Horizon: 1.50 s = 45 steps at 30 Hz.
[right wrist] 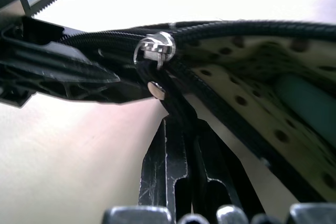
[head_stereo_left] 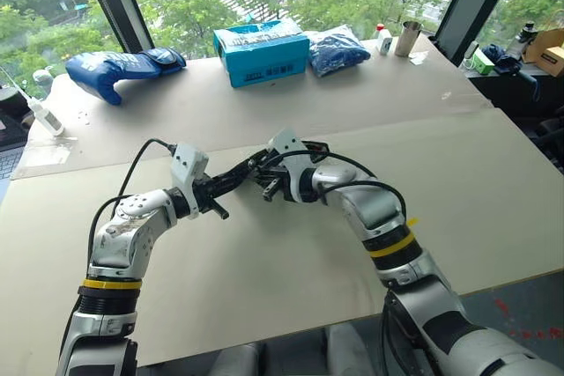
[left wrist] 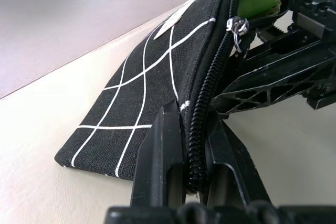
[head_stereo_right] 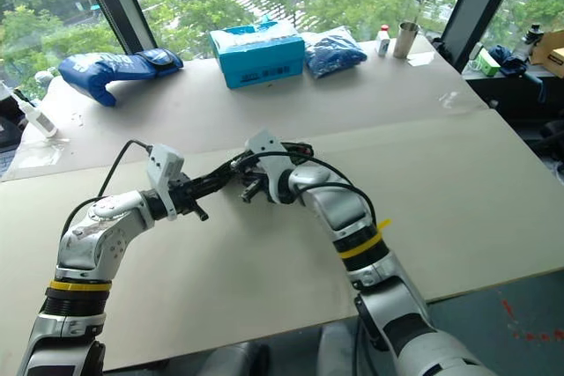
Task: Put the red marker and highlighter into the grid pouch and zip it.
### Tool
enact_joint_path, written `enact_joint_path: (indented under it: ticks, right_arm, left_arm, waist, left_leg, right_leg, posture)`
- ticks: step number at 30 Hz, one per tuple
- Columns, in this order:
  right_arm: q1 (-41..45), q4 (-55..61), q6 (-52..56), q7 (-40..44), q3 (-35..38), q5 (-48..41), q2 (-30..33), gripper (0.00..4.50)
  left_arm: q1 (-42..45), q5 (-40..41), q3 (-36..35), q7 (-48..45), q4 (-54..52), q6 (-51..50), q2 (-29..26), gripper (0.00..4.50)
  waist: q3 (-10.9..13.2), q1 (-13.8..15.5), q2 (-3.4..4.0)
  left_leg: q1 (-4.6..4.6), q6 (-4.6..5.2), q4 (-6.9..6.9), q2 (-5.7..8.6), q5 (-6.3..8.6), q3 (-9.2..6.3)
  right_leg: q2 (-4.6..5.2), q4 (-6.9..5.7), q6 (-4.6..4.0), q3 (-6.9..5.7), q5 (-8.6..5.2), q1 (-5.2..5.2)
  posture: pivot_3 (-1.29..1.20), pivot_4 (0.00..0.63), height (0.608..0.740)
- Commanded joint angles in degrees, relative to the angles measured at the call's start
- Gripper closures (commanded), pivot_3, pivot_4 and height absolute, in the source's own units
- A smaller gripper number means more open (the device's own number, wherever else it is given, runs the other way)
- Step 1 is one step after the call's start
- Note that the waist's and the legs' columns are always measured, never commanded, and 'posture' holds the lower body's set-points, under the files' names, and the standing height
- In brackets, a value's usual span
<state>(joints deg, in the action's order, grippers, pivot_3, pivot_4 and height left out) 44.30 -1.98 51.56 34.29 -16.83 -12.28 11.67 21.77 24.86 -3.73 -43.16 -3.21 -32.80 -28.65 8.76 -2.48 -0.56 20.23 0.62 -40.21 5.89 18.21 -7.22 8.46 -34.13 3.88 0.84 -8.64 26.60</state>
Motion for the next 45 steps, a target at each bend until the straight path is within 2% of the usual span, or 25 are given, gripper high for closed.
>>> enact_joint_path:
  ticks: [1, 5, 8, 13, 19, 23, 28, 34, 37, 45]
  right_arm:
    - [-1.77, 4.81, 2.16, 2.30, 4.23, -0.66, 7.49, 4.48]
    - [-3.94, 4.89, -0.31, 4.12, 7.54, 0.65, 17.98, 4.48]
    - [-4.88, 3.75, -2.10, 5.41, 8.55, 1.01, 22.75, 4.48]
    - [-5.49, 2.54, -3.68, 6.62, 9.41, 0.71, 25.54, 4.48]
    - [-6.18, 5.45, -2.30, 8.21, 12.51, -5.05, 21.65, 2.56]
    - [-8.67, 7.98, 0.60, 14.66, 15.76, -10.92, 25.15, 1.15]
    - [-16.11, 12.08, -1.83, 23.65, 24.53, -17.13, 34.75, 1.15]
    - [-25.97, 19.39, -1.82, 28.33, 32.52, -22.80, 40.63, 1.15]
    - [-28.19, 21.32, -2.43, 26.70, 31.78, -22.86, 40.33, 1.15]
    - [-27.25, 21.60, -3.87, 22.08, 27.54, -21.96, 36.62, 1.15]
  left_arm:
    - [0.15, 0.85, -1.83, 0.63, -2.28, 0.43, -0.56, 4.50]
    - [0.04, 0.81, -1.82, 0.72, -2.20, 0.45, -0.66, 4.50]
    - [0.15, 0.80, -1.85, 0.62, -1.91, 0.54, -0.83, 4.50]
    - [0.46, 0.75, -1.85, 0.35, -1.33, 0.78, -1.09, 4.50]
    - [1.01, -0.08, -0.34, -0.70, -0.99, 1.94, -1.05, 4.50]
    - [0.96, -0.33, 0.01, -1.08, -1.10, 2.28, -1.34, 4.50]
    - [-1.33, -1.03, 1.02, -3.31, -3.78, 3.91, -3.08, 4.50]
    - [-5.97, -3.65, 5.02, -6.43, -7.85, 6.55, -5.54, 4.50]
    - [-7.09, -4.59, 6.45, -6.99, -7.78, 7.87, -5.52, 4.50]
    - [-5.52, -7.79, 10.34, -6.28, -4.08, 12.18, -2.01, 4.50]
  waist:
    - [0.00, 0.01, 0.00]
    - [0.00, 0.54, -0.01]
    - [0.01, 0.37, -0.02]
    - [0.01, 0.00, -0.02]
    - [0.02, 0.74, -0.03]
    - [0.02, 1.16, -0.03]
    - [0.03, 2.32, -0.05]
    - [0.03, 1.97, -0.05]
    - [0.03, 1.79, -0.05]
    - [0.04, 2.33, -0.08]
  left_leg:
    - [0.00, 0.00, 0.00, 0.00, 0.00, 0.01]
    - [0.01, 0.01, -0.01, 0.04, 0.00, 0.02]
    - [0.00, 0.01, 0.00, 0.02, 0.00, 0.06]
    - [-0.03, 0.01, 0.02, -0.06, 0.01, 0.14]
    - [-0.02, 0.02, -0.02, -0.04, 0.01, 0.13]
    - [-0.02, 0.02, -0.02, -0.05, 0.01, 0.12]
    - [0.00, 0.06, -0.04, 0.03, 0.03, 0.09]
    - [-0.07, 0.13, -0.02, -0.07, 0.08, 0.20]
    - [-0.11, 0.18, -0.02, -0.09, 0.11, 0.27]
    - [-0.28, 0.23, -0.10, -0.09, 0.14, 0.41]
  right_leg:
    - [0.00, 0.00, 0.00, 0.00, 0.00, 0.00]
    - [0.02, 0.05, 0.00, 0.01, 0.00, -0.05]
    - [0.01, 0.07, 0.00, 0.00, 0.00, -0.07]
    - [0.00, 0.07, 0.00, 0.03, 0.00, -0.07]
    - [0.02, 0.09, 0.01, 0.04, 0.01, -0.09]
    - [0.02, 0.09, -0.01, 0.03, 0.02, -0.09]
    - [0.02, 0.14, 0.01, -0.01, 0.02, -0.13]
    - [0.02, 0.14, 0.01, 0.01, 0.02, -0.19]
    - [0.01, 0.14, 0.01, 0.05, 0.02, -0.24]
    - [0.02, 0.15, 0.01, 0.09, 0.03, -0.40]
  posture:
    - [0.00, 0.150, 0.740]
    - [0.00, 0.150, 0.740]
    - [0.00, 0.150, 0.740]
    - [0.00, 0.150, 0.740]
    - [0.00, 0.150, 0.740]
    - [0.00, 0.150, 0.740]
    - [0.00, 0.150, 0.740]
    - [0.00, 0.150, 0.740]
    - [0.00, 0.150, 0.740]
    - [0.00, 0.150, 0.740]
